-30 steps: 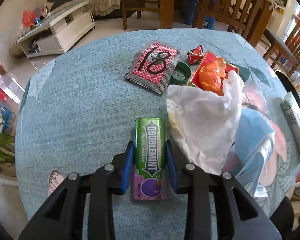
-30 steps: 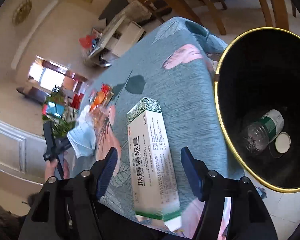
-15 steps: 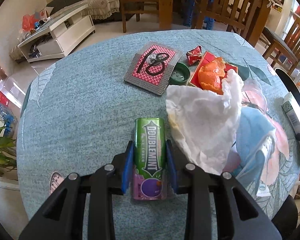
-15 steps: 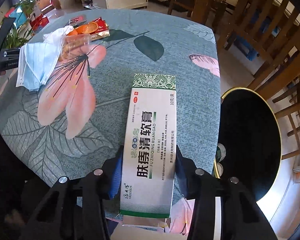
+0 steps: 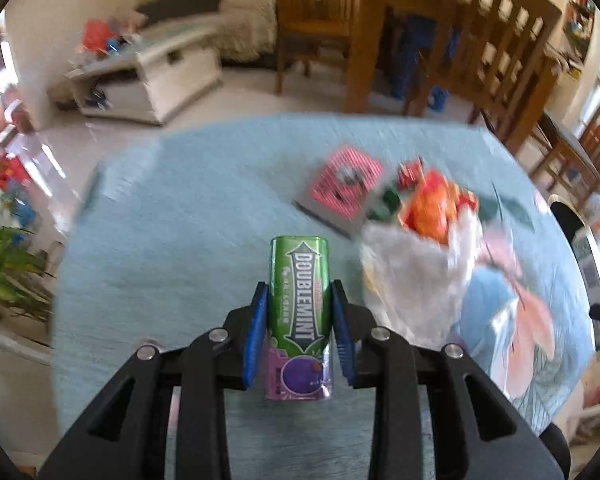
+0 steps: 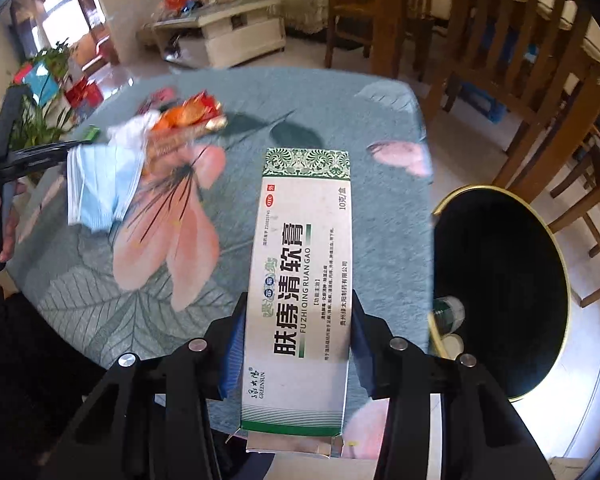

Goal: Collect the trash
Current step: 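Carry both items to the bin and release them from both tools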

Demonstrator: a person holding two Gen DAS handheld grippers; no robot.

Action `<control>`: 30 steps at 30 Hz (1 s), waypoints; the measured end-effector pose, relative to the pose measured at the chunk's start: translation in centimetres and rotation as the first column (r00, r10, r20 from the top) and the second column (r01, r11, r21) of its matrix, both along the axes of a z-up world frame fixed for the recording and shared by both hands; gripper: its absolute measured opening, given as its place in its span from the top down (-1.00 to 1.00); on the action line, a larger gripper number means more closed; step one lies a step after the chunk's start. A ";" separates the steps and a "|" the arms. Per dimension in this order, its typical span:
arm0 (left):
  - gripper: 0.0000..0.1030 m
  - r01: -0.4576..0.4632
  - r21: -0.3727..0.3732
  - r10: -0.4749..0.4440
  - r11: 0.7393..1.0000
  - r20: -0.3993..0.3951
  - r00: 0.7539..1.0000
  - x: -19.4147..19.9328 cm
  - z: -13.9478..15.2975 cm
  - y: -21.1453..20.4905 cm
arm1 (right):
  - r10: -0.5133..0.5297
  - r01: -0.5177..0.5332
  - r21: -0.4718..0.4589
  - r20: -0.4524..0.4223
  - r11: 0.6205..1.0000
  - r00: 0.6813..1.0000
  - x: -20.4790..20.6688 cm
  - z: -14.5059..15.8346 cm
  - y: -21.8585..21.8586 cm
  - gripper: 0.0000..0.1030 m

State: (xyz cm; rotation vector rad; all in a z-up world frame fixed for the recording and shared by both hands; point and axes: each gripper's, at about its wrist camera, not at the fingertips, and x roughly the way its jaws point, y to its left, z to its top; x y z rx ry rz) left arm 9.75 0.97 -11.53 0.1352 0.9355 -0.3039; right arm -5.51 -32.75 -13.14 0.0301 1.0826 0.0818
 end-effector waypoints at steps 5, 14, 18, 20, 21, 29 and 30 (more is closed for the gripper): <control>0.39 0.019 0.036 -0.026 0.999 0.193 0.981 -2.7 5.7 -3.3 | -0.054 0.057 -0.042 0.073 0.997 0.996 -1.0 1.3 -1.2 0.11; 0.39 0.299 0.071 -0.307 0.952 0.265 0.914 -6.5 8.1 -21.9 | -0.241 0.244 0.019 0.237 0.970 0.941 -4.0 7.5 -9.0 0.11; 0.39 0.378 0.068 -0.383 0.923 0.238 0.893 -7.7 6.4 -29.0 | -0.324 0.330 0.008 0.216 0.944 0.921 -4.9 6.6 -13.2 0.11; 0.39 0.425 0.062 -0.428 0.903 0.217 0.877 -8.4 5.4 -33.2 | -0.367 0.374 0.003 0.200 0.928 0.909 -5.1 5.7 -15.5 0.11; 0.39 0.442 0.059 -0.444 0.895 0.210 0.871 -8.7 5.1 -34.5 | -0.387 0.393 0.007 0.196 0.919 0.901 -5.1 5.6 -16.8 0.11; 0.39 0.536 0.066 -0.539 0.842 0.172 0.825 -11.1 2.4 -43.3 | -0.458 0.459 0.024 0.148 0.888 0.877 -3.2 1.6 -22.2 0.10; 0.39 0.536 0.070 -0.539 0.841 0.171 0.825 -11.1 2.2 -43.3 | -0.462 0.462 0.024 0.122 0.886 0.879 -2.4 0.1 -22.7 0.09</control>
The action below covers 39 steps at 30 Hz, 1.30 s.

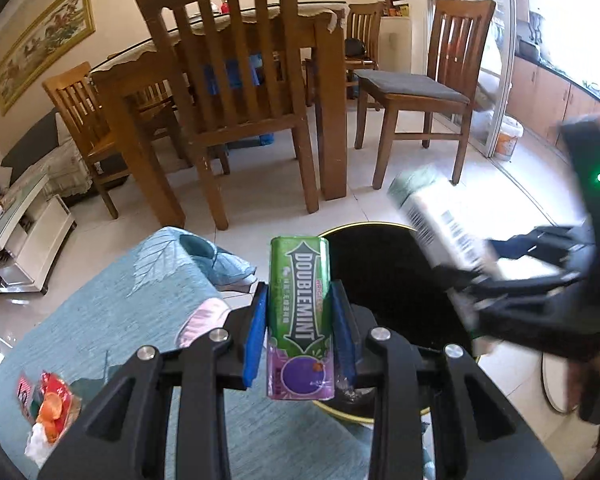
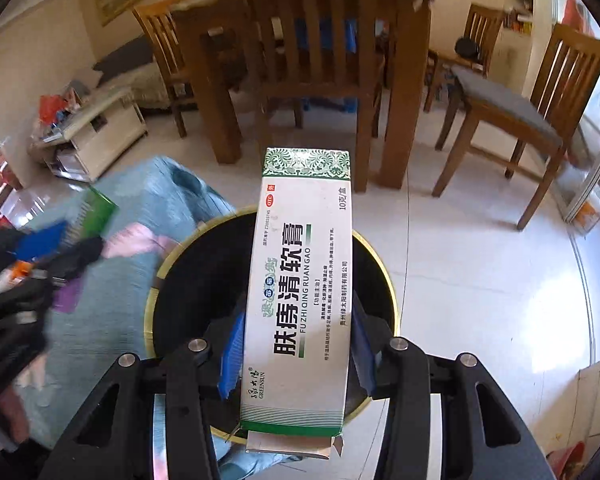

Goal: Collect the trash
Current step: 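Carry both items to the bin and release them from both tools, then grasp the white tissue with the left tool while the right tool grasps the blue mask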

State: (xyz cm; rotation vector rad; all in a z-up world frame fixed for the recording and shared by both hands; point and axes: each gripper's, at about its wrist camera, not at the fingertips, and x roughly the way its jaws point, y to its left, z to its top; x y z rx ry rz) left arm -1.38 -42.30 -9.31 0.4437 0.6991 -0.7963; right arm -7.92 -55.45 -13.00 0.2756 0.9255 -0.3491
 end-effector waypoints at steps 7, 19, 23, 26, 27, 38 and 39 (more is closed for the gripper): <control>0.39 0.014 0.040 -0.013 0.999 -0.044 0.999 1.2 -2.7 -2.9 | -0.042 0.040 -0.035 -0.043 0.999 0.998 2.0 -3.0 -1.1 -0.57; 0.34 0.029 0.045 -0.026 0.999 -0.065 0.998 1.1 -4.1 -5.0 | -0.122 0.122 -0.007 0.020 0.992 0.992 -2.0 -1.0 -3.2 -0.57; 0.02 0.024 0.028 -0.022 0.999 -0.056 0.998 0.9 -3.9 -5.1 | -0.150 0.150 0.003 0.023 0.989 0.988 -3.4 -0.9 -3.4 -0.58; -0.01 0.033 0.020 -0.032 0.999 -0.064 0.997 0.6 -3.9 -4.9 | -0.169 0.168 0.017 0.022 0.986 0.985 -4.2 -0.7 -3.7 -0.58; -0.01 0.038 0.018 -0.037 0.999 -0.060 0.997 0.4 -3.8 -4.7 | -0.173 0.172 0.016 0.022 0.985 0.985 -4.4 -0.7 -3.8 -0.58; -0.46 -0.045 -0.031 0.046 0.998 0.028 0.999 0.2 0.9 8.2 | -0.045 0.043 0.019 0.093 0.999 0.995 -2.0 2.9 3.7 -0.66; -0.55 -0.071 -0.036 0.072 0.997 0.032 0.997 0.5 1.4 10.7 | -0.001 -0.001 0.024 0.101 1.000 0.995 -1.1 3.1 5.6 -0.66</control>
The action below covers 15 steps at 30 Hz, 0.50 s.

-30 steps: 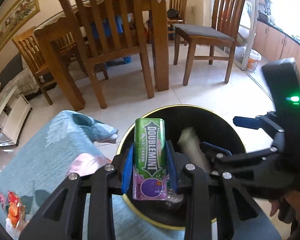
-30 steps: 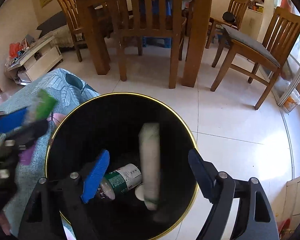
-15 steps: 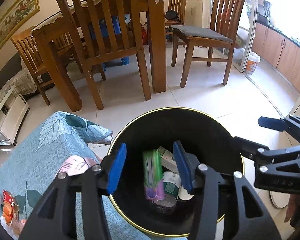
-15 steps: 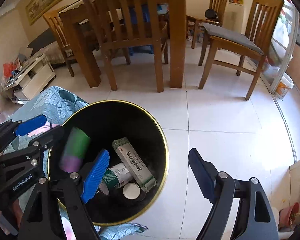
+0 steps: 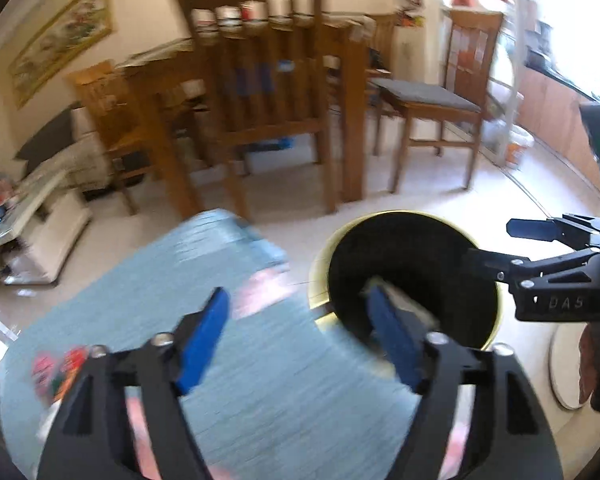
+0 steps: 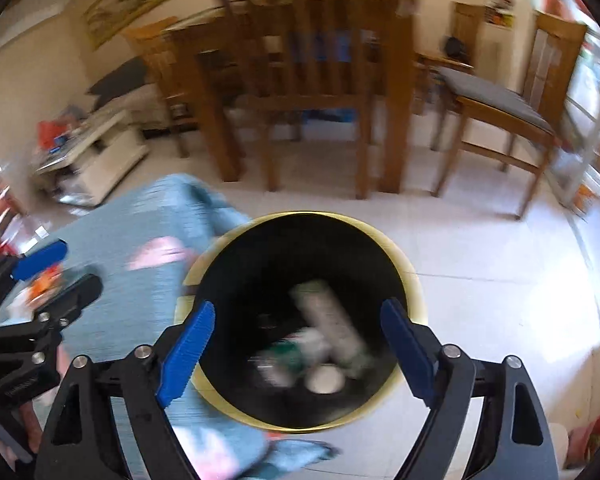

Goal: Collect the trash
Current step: 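Grasp the white tissue with the left tool while the right tool grasps the blue mask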

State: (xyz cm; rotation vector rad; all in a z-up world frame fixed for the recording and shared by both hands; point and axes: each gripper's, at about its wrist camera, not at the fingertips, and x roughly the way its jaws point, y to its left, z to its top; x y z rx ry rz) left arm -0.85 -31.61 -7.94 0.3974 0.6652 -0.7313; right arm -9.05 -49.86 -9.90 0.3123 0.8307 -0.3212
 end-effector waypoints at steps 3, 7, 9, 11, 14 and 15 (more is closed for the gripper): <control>-0.61 -0.071 0.017 0.071 0.997 -0.006 0.997 0.8 0.8 7.7 | 0.130 -0.130 0.017 0.010 0.991 0.991 2.2 0.1 5.5 -0.66; -0.93 -0.211 0.032 0.210 0.977 0.042 0.977 1.6 1.3 18.0 | 0.362 -0.361 0.103 0.006 0.927 0.932 5.7 -0.6 15.7 -0.66; -0.94 -0.312 0.015 0.312 0.950 0.011 0.950 2.7 1.1 24.1 | 0.467 -0.464 0.139 0.016 0.875 0.884 7.0 -0.5 20.8 -0.66; -0.94 -0.390 -0.009 0.389 0.921 -0.044 0.920 4.1 0.7 29.0 | 0.538 -0.534 0.127 0.006 0.836 0.843 8.2 -0.4 25.2 -0.66; -0.94 -0.481 -0.042 0.475 0.876 -0.107 0.874 6.2 0.1 35.1 | 0.599 -0.598 0.027 -0.037 0.801 0.800 9.6 -0.3 30.6 -0.66; -0.94 -0.498 -0.058 0.489 0.865 -0.123 0.864 6.7 0.0 36.6 | 0.594 -0.595 0.005 -0.038 0.804 0.803 10.2 -0.1 31.5 -0.66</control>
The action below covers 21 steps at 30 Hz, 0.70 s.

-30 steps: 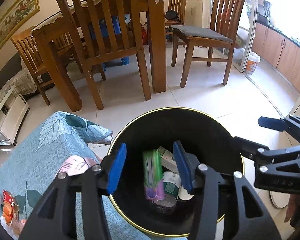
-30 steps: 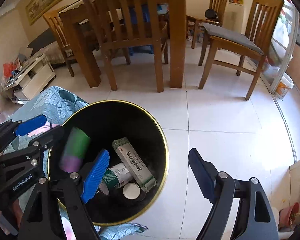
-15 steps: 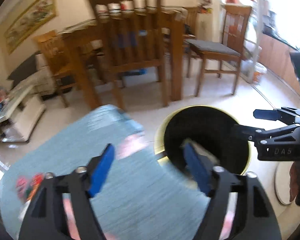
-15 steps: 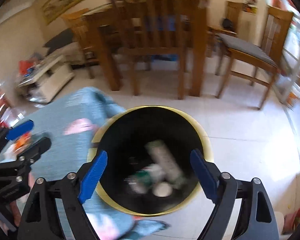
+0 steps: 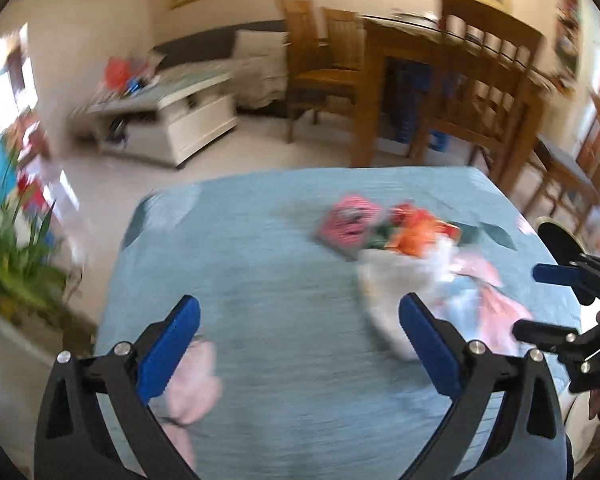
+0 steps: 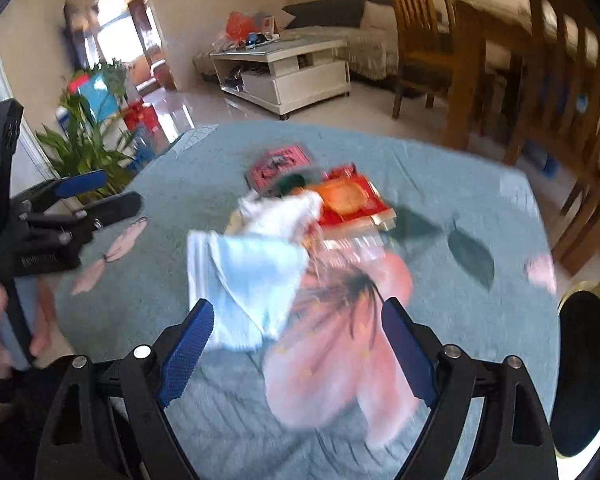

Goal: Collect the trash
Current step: 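Grasp the white tissue with the left tool while the right tool grasps the blue mask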

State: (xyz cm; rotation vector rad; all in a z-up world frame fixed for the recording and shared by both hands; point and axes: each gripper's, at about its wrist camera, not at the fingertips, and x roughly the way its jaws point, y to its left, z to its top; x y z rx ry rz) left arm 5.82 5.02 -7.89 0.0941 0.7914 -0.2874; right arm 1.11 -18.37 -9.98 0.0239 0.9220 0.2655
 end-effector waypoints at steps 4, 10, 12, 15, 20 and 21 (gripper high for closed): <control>-0.94 -0.031 -0.050 0.032 0.998 0.007 0.999 0.9 -0.1 3.3 | -0.023 0.024 0.009 -0.074 1.000 0.997 2.0 -0.5 -0.6 -0.26; -0.94 0.019 -0.077 -0.020 0.997 -0.010 1.000 1.2 -1.7 1.9 | 0.063 -0.063 -0.036 -0.004 0.997 0.998 0.3 0.9 3.9 -0.76; -0.94 0.032 -0.086 -0.034 0.996 -0.020 0.999 1.0 -2.3 1.2 | 0.048 -0.041 -0.132 0.051 0.990 0.998 0.3 0.8 5.6 -0.79; -0.94 0.042 -0.082 -0.044 0.996 -0.022 0.999 1.0 -2.3 0.6 | 0.063 -0.061 -0.131 0.008 0.989 0.998 1.7 -0.7 6.3 -0.53; -0.94 0.042 -0.082 -0.046 0.996 -0.051 0.998 1.5 -2.8 0.3 | 0.050 -0.050 0.002 -0.082 0.999 0.995 1.2 -2.5 3.4 0.77; -0.94 0.044 -0.088 -0.050 0.995 -0.066 0.997 1.7 -3.1 0.3 | 0.050 -0.048 0.028 -0.065 0.998 0.997 0.0 -2.0 2.3 0.78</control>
